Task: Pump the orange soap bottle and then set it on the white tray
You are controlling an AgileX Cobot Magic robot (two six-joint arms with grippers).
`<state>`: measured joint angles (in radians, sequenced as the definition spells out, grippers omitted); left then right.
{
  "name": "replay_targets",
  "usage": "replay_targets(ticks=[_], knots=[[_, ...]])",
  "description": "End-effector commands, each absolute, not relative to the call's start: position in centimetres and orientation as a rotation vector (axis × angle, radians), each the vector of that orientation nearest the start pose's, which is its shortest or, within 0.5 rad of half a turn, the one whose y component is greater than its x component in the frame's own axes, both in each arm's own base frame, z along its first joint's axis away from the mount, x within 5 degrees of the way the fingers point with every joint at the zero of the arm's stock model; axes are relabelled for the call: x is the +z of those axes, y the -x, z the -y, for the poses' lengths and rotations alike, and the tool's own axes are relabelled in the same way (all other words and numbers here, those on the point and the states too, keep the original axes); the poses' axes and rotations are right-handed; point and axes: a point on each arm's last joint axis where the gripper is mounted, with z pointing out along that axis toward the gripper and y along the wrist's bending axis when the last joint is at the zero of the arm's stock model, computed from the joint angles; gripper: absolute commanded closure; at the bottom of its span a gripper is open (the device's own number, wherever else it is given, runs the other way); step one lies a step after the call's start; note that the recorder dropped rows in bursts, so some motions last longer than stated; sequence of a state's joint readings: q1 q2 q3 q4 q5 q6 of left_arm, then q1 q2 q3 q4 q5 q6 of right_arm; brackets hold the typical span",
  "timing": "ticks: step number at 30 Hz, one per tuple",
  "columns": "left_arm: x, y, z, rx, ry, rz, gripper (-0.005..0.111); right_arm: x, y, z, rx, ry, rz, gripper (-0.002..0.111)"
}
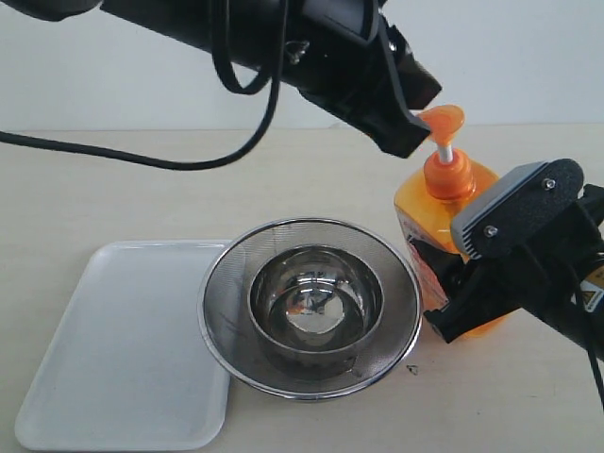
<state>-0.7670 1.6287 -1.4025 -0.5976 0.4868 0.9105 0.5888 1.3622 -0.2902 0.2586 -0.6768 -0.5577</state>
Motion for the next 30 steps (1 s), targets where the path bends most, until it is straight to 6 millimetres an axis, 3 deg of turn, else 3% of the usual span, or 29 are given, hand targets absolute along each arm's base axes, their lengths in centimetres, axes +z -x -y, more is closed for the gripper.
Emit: replay_targets(ticks=[1,9,12,16,19,24,30], knots=[[38.9,-24.5,26.1,-0.45,-1.169,-1.564,0.102,18.3,-19.2,-11.1,0.021,0.749,-1.731,0.109],[44.5,-21.6,21.6,-0.258,-1.105,-1.419,0.102,18.6,-19.4,-10.9,-0.019,0.734,-1.7,0.109],[45.6,-20.8,19.2,-0.2,-1.022,-1.503,0.102,18.8,-19.6,-10.4,-0.088,0.699,-1.692,0.109],[46.2,-20.0,15.4,0.025,-0.916,-1.661,0.102,19.5,-20.0,-9.7,-0.201,0.643,-1.627,0.109],[46.8,-18.7,12.9,0.109,-0.823,-1.673,0.102,21.0,-20.0,-9.3,-0.234,0.577,-1.532,0.109],[47.8,-15.8,9.9,0.103,-0.745,-1.65,0.102,24.6,-19.7,-9.0,-0.215,0.471,-1.398,0.109],[46.9,-12.6,5.7,0.178,-0.632,-1.758,0.102,31.8,-20.3,-11.1,-0.055,0.547,-1.32,0.109]])
